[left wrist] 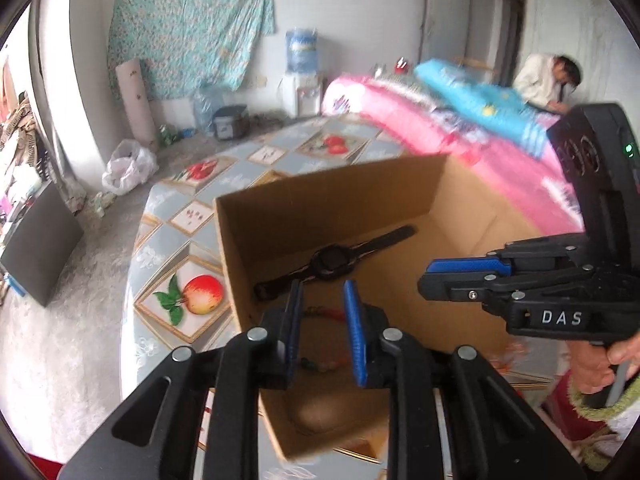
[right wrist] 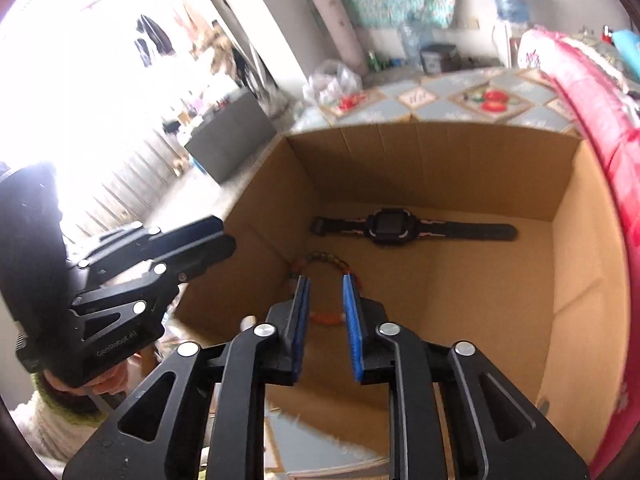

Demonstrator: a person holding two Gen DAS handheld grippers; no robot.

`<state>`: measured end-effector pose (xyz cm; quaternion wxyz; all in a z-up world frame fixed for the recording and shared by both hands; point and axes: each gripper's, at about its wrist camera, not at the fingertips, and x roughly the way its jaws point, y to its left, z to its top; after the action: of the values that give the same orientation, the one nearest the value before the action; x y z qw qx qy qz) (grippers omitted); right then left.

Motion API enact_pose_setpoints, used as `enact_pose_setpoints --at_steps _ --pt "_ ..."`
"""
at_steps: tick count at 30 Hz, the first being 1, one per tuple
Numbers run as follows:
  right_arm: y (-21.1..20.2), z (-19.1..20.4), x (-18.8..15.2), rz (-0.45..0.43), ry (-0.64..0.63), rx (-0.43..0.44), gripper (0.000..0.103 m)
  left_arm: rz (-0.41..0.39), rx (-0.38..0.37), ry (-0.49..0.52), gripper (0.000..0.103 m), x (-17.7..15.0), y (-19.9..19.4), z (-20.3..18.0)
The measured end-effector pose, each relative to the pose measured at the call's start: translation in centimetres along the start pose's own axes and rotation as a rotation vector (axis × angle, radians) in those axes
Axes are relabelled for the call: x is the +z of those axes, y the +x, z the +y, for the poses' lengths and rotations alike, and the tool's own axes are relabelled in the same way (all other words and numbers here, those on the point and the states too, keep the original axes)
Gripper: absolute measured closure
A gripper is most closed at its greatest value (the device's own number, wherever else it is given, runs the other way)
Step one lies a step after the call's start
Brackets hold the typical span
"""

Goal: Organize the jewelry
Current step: 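Withdraw the right gripper from the box back toward the remaining jewelry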

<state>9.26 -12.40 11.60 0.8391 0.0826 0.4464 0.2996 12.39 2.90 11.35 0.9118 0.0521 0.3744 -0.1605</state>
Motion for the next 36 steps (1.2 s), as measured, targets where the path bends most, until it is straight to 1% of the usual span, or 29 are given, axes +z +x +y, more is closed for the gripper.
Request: enact_pose_setpoints --at_steps 3,6,8,10,11,13,15,18,21,25,29,31,33,36 --pt "-2.5 0.4 -1.0 -0.061 -0.019 0.050 0.082 -0.052 -0.057 0.018 0.072 -1.1 -2.2 -1.3" --pt "-4.8 0.7 -2.4 -0.100 -0.044 0.114 0.080 -0.083 -0.133 0.025 0.070 -2.8 -4.2 -2.9" --pt "-5.7 0.7 -3.5 -0.109 -0.057 0.141 0.079 -0.092 -0.178 0.026 0.070 -4.1 -5.3 -4.0" --pt "-6.1 0.3 -4.6 -0.101 -0.053 0.165 0.078 -0.092 -0.210 0.035 0.069 -5.5 -5.9 -5.0" --pt "-6.1 -0.1 -5.3 -0.093 -0.038 0.170 0.077 -0.089 -0.212 0.038 0.069 -5.9 -5.9 -5.5" --pt "-5.9 -0.7 -6.1 -0.083 -0.015 0.171 0.073 -0.075 -0.208 0.038 0.068 -7.2 -5.8 -6.3" --pt "-5.8 -1.8 -7.0 -0.072 0.028 0.160 0.072 -0.054 -0.192 0.030 0.068 -8.4 -5.2 -6.9" --pt "-5.8 -3.4 -8.5 -0.054 0.097 0.150 0.071 -0.003 -0.186 -0.018 0.068 -9.9 -3.5 -7.3" --pt "-6.0 -4.7 -10.2 -0.032 0.143 0.086 0.070 0.035 -0.176 -0.050 0.068 -11.3 -2.2 -7.6" --pt "-5.8 -6.4 -12.1 0.012 0.199 0.035 0.070 0.068 -0.130 -0.037 0.068 -12.4 -0.8 -8.1" --pt "-4.8 -7.8 -13.2 0.061 0.258 0.024 0.070 0.085 -0.083 0.000 0.068 -12.7 0.1 -8.5" --pt "-4.6 -7.9 -13.2 0.066 0.270 0.020 0.070 0.084 -0.073 0.008 0.068 -12.7 0.3 -8.4" --pt "-4.3 -8.0 -12.8 0.062 0.281 0.011 0.070 0.072 -0.064 0.015 0.068 -12.5 0.5 -8.3" --pt "-4.3 -8.2 -12.3 0.028 0.288 0.000 0.070 0.057 -0.056 0.017 0.068 -11.9 0.5 -8.1"
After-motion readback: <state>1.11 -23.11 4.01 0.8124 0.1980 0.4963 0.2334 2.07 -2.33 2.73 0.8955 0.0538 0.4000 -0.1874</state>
